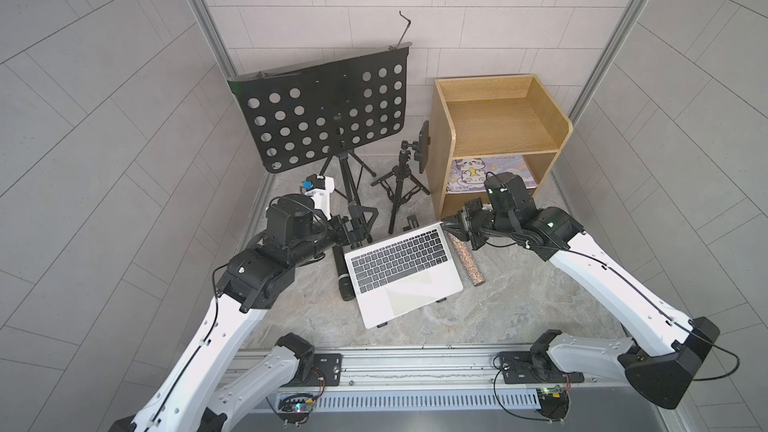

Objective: Close the laptop lid and set it aside
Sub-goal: Close the lid of the laptop.

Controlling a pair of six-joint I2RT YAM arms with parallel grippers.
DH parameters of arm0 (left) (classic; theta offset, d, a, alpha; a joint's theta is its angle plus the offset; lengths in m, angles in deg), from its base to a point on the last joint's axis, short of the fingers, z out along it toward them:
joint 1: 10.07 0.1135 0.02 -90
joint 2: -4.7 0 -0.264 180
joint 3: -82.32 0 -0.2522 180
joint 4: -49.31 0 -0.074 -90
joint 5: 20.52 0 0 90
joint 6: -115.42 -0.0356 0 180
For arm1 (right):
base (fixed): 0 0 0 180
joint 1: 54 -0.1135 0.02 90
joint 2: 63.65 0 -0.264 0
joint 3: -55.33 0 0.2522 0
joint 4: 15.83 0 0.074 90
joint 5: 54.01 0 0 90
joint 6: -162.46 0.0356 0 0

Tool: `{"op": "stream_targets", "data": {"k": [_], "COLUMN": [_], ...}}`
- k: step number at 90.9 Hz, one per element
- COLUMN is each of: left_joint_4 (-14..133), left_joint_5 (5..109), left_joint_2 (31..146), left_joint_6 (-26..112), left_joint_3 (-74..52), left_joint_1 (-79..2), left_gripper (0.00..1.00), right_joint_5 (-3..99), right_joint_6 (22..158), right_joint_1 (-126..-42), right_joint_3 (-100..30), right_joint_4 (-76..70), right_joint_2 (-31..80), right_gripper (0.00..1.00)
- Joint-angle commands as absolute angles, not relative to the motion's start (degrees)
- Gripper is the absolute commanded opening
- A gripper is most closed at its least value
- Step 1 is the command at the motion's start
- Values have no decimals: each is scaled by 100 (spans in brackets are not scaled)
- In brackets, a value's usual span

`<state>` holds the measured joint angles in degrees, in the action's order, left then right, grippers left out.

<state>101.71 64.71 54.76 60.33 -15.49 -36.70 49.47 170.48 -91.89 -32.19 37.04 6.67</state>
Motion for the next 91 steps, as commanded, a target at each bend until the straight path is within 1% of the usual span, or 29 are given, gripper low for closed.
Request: {"op": "stream_targets", "data": {"k": [1, 25, 62, 91], "left_joint_4": [10230, 10222, 10172, 10095], "left_joint_5": [6445, 6356, 6142, 5993], "left_joint_2": [5478, 5522, 5515, 5506], "left_joint_6": [5907, 5892, 6058, 6200], "left_joint_3": [-1422, -1400, -1530, -1771], "left_joint_1": [-3635, -3625, -3633, -3630], "left_gripper": [100, 100, 100, 100], "right_joint_5": [4857, 4811, 4726, 4618], "right_joint_6": [17060, 17093, 16978, 16747], "right_joint_1": [-9215, -9215, -9215, -9215], "right_joint_3": [-2900, -2384, -1312, -887], "right_joint_4": [3815, 3818, 3961, 3573], "right_joint_2": [448, 87, -691, -642], "right_gripper": [18, 15, 15, 15]}}
